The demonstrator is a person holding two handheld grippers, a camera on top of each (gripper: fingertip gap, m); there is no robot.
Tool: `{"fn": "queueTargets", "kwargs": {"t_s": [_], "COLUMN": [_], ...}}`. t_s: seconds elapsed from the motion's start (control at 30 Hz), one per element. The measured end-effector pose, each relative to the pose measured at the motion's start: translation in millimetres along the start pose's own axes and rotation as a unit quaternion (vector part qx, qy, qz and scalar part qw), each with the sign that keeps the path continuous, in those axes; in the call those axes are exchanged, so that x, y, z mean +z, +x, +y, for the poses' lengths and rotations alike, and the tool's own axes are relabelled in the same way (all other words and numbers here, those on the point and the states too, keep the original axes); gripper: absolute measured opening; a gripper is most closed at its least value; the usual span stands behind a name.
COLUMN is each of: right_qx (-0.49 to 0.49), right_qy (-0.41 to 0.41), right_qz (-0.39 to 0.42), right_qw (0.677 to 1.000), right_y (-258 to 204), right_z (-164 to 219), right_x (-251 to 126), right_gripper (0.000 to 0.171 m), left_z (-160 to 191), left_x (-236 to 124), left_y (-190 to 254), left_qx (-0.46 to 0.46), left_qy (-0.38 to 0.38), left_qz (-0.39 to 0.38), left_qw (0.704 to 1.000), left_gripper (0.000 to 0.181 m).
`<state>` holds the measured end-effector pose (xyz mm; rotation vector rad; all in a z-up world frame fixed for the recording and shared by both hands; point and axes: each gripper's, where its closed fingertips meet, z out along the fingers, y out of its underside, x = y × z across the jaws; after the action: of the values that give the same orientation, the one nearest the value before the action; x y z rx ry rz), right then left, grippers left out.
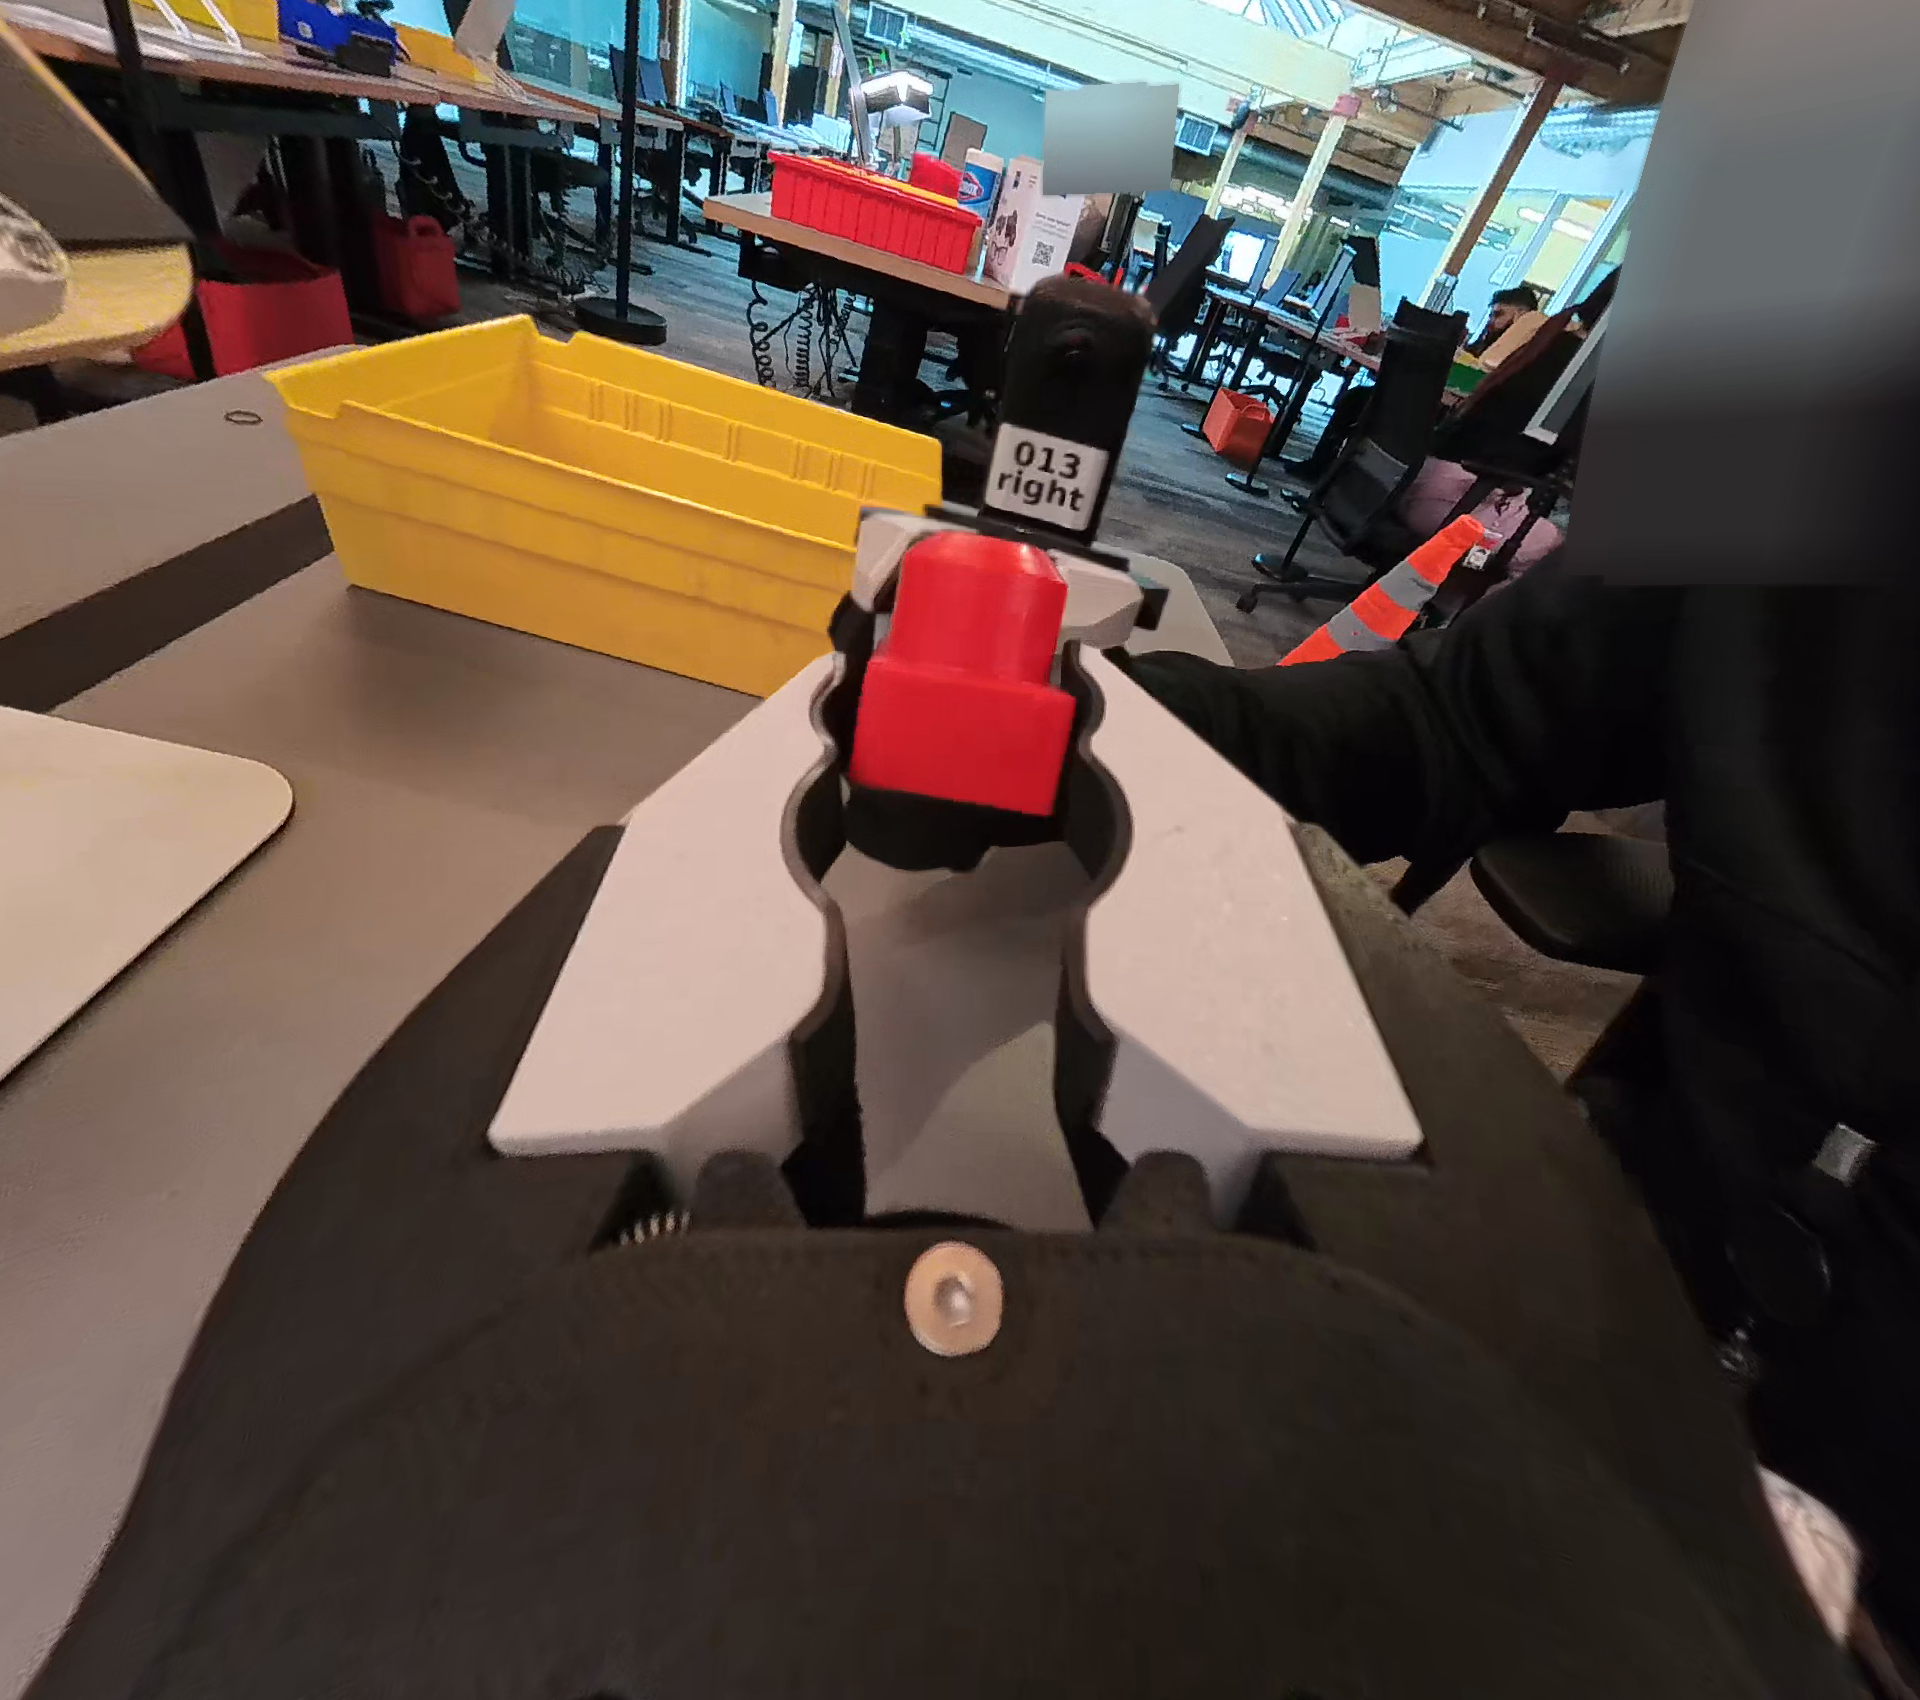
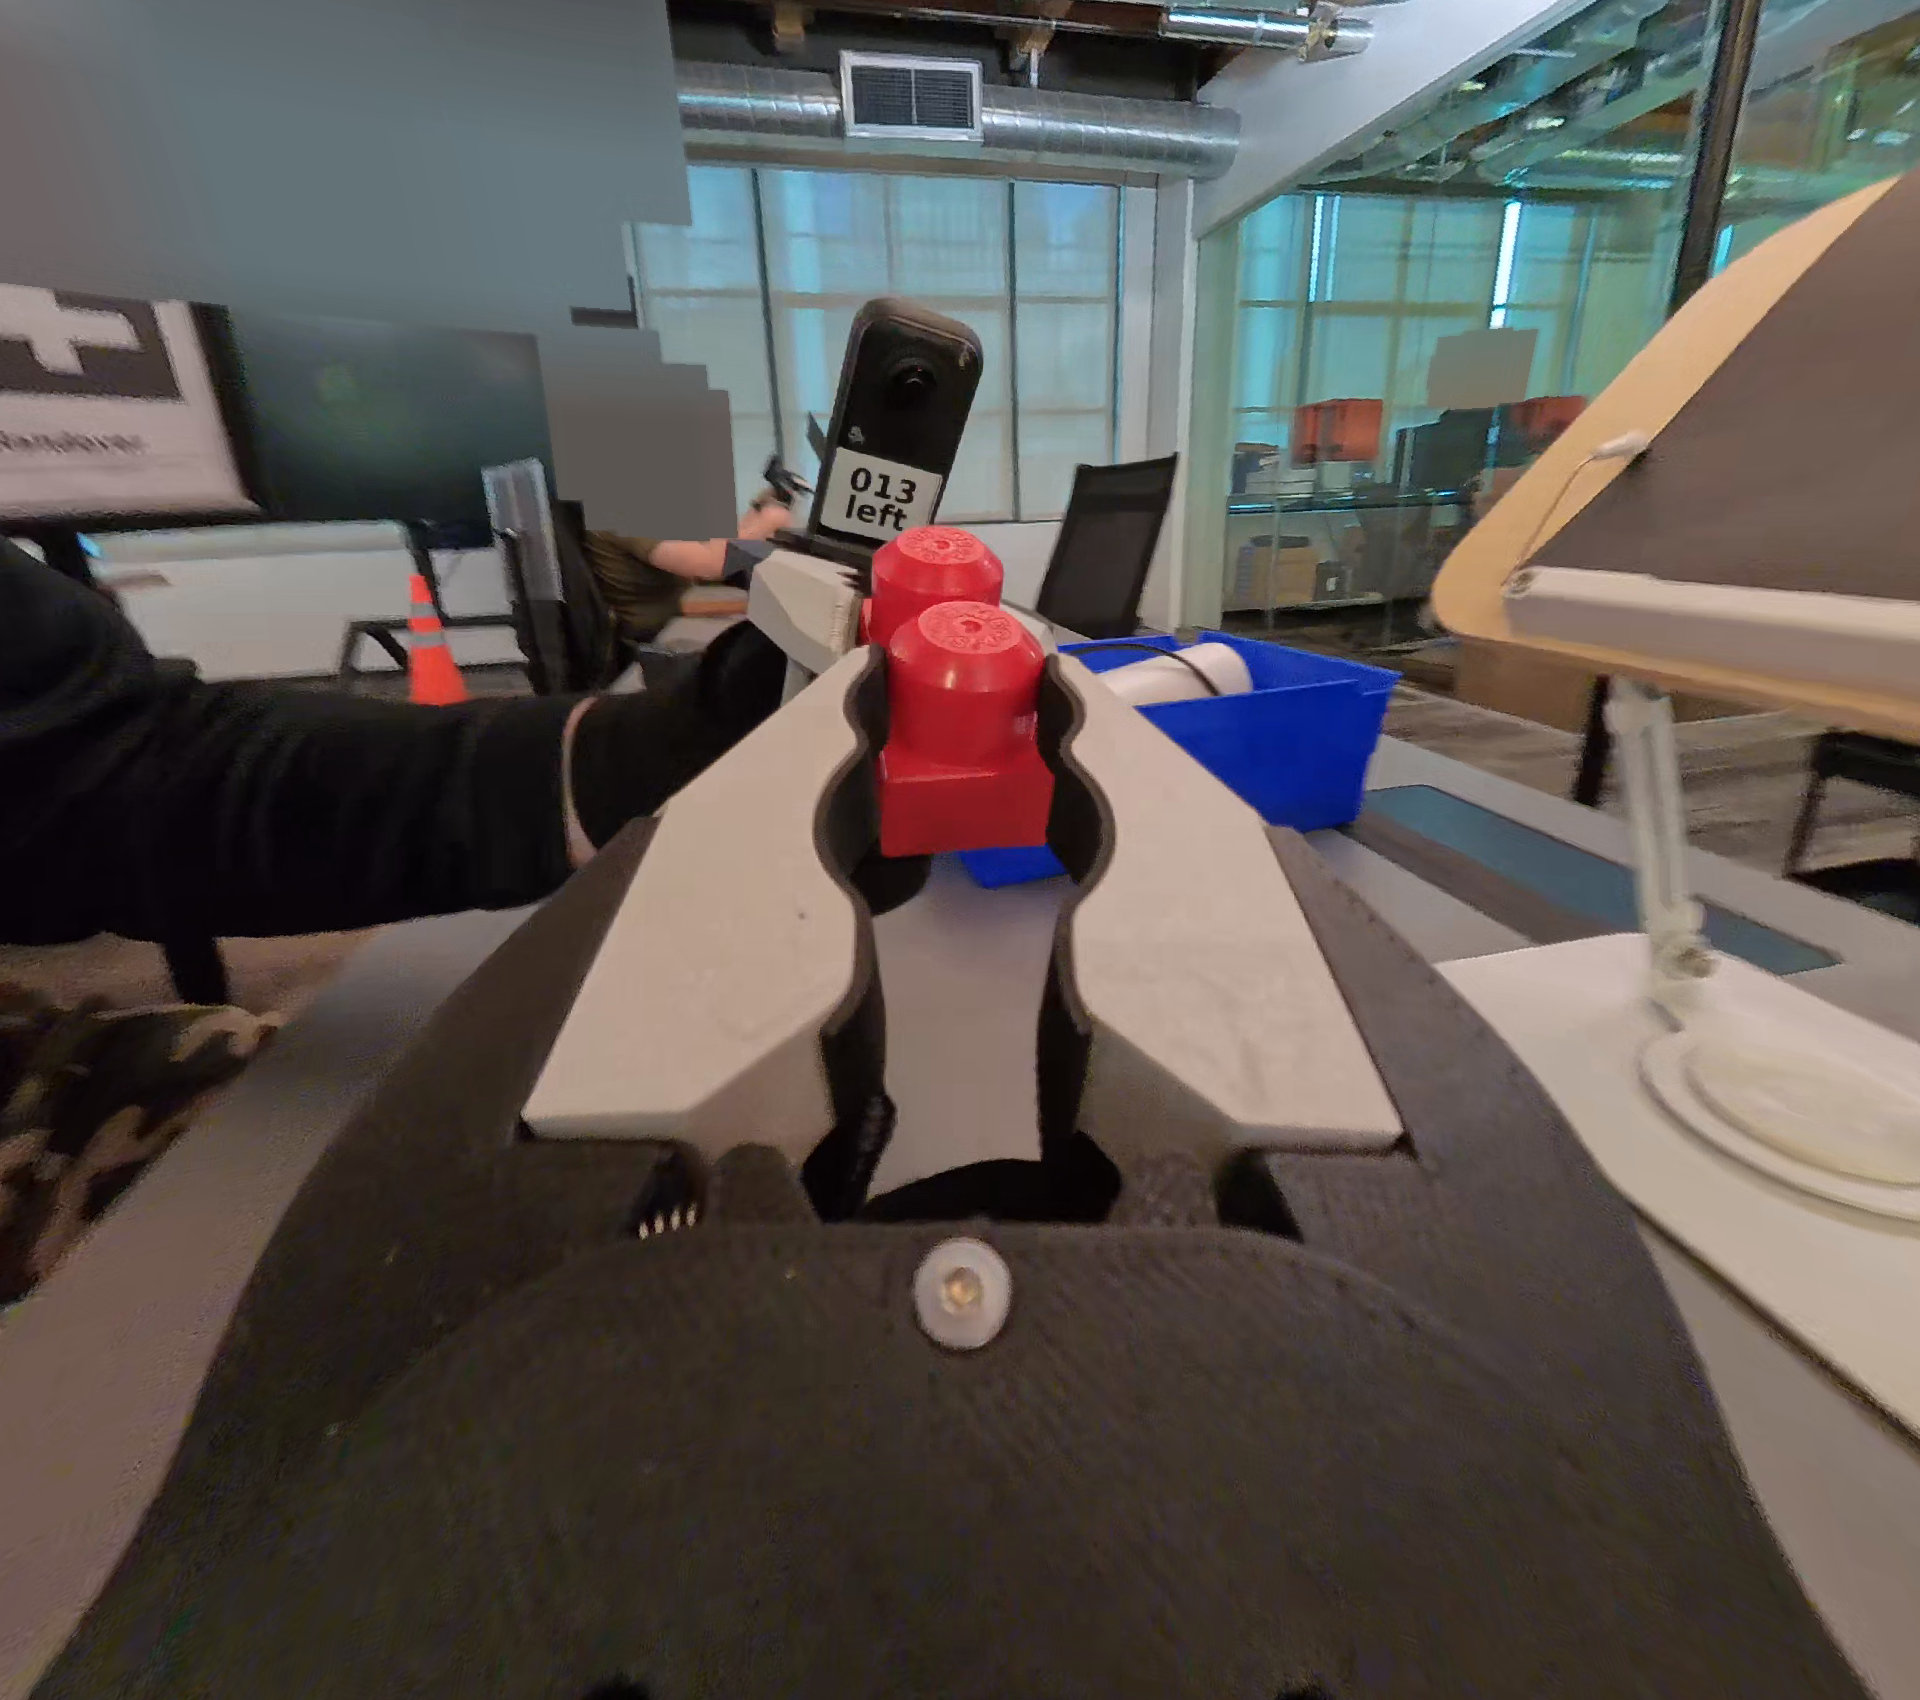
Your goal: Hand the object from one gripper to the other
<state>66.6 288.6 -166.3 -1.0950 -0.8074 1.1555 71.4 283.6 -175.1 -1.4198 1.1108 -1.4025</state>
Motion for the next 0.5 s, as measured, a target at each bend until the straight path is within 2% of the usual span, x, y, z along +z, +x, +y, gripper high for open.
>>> {"fn": "queueTargets", "kwargs": {"t_s": [0.1,0.17,0.27,0.33,0.5], "right_qx": [-0.120,-0.233,-0.379,-0.477,-0.627], "right_qy": [-0.055,-0.108,-0.161,-0.197,-0.230], "right_qz": [0.045,0.080,0.123,0.145,0.169], "right_qw": [0.990,0.963,0.903,0.844,0.725], "right_y": [3,4,3,3,-4], "right_z": [5,11,14,15,7], "right_x": [1,3,6,7,9], "right_gripper": [0.026,0.026,0.026,0.026,0.026], "left_z": [1,4,6,4,4], "left_x": [-6,-11,-16,-19,-28], "left_y": [-6,-9,-13,-13,-13], "left_qx": [-0.048,-0.090,-0.137,-0.168,-0.287], "left_qy": [0.008,0.014,0.029,0.048,0.071], "left_qz": [-0.007,-0.005,-0.010,-0.009,0.034], "left_qw": [0.999,0.996,0.990,0.985,0.955], "left_gripper": [0.051,0.061,0.064,0.062,0.056]}}
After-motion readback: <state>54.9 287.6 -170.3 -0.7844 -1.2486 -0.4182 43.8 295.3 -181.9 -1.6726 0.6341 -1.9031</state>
